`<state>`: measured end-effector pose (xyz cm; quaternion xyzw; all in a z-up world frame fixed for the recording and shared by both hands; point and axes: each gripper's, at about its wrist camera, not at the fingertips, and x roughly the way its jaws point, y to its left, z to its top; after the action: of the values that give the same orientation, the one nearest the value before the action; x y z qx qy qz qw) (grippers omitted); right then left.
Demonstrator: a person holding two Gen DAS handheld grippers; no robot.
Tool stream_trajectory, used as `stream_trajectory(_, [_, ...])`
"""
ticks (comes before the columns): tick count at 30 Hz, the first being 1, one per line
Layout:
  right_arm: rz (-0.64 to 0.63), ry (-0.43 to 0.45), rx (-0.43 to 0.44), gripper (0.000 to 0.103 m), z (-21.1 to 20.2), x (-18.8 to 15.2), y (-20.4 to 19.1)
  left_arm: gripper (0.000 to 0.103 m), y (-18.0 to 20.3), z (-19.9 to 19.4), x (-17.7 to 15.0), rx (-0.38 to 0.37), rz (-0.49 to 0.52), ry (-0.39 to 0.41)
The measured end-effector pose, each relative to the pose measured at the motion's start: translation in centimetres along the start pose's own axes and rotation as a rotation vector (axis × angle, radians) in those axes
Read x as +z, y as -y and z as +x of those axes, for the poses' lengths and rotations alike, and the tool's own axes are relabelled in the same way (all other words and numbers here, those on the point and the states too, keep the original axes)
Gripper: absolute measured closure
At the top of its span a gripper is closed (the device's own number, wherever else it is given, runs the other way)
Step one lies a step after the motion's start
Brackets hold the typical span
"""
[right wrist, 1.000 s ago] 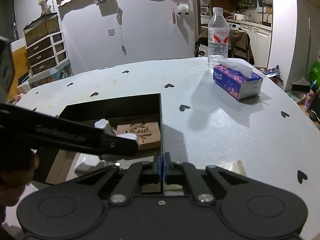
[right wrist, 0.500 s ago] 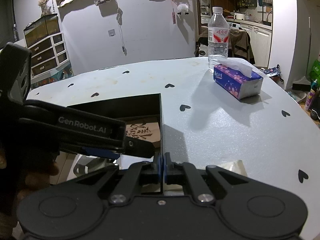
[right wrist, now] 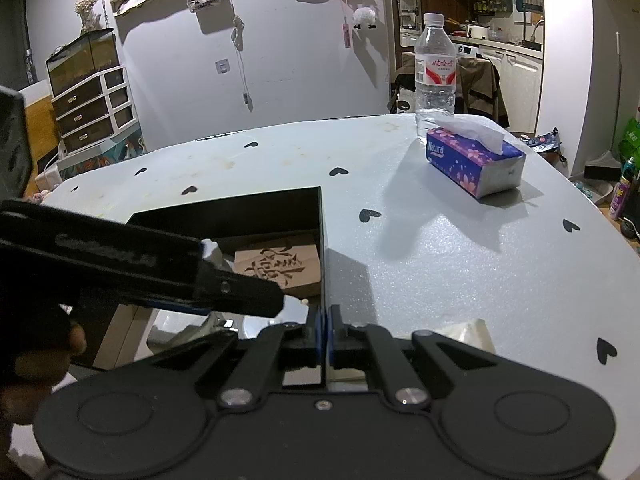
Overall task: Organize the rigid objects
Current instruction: 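Carry the tape measure into the box and open the left gripper, then grasp the grey cylindrical tool on its white base with the left gripper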
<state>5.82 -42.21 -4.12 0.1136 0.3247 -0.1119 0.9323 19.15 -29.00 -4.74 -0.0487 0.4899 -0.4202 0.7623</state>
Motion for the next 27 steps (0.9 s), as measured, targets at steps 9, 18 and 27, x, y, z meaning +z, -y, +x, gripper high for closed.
stream_trajectory(9, [0.000,0.000,0.000,0.100,0.0,0.0,0.0,0.020,0.8,-2.6,-0.9,0.026,0.066,0.048])
stream_trajectory(18, [0.000,0.000,0.000,0.100,0.0,0.0,0.0,0.006,1.8,-5.7,-2.0,0.098,0.166,0.144])
stream_trajectory(27, [-0.003,0.000,-0.001,0.100,0.0,0.0,0.1,0.000,0.7,-8.7,-3.2,0.200,0.200,0.241])
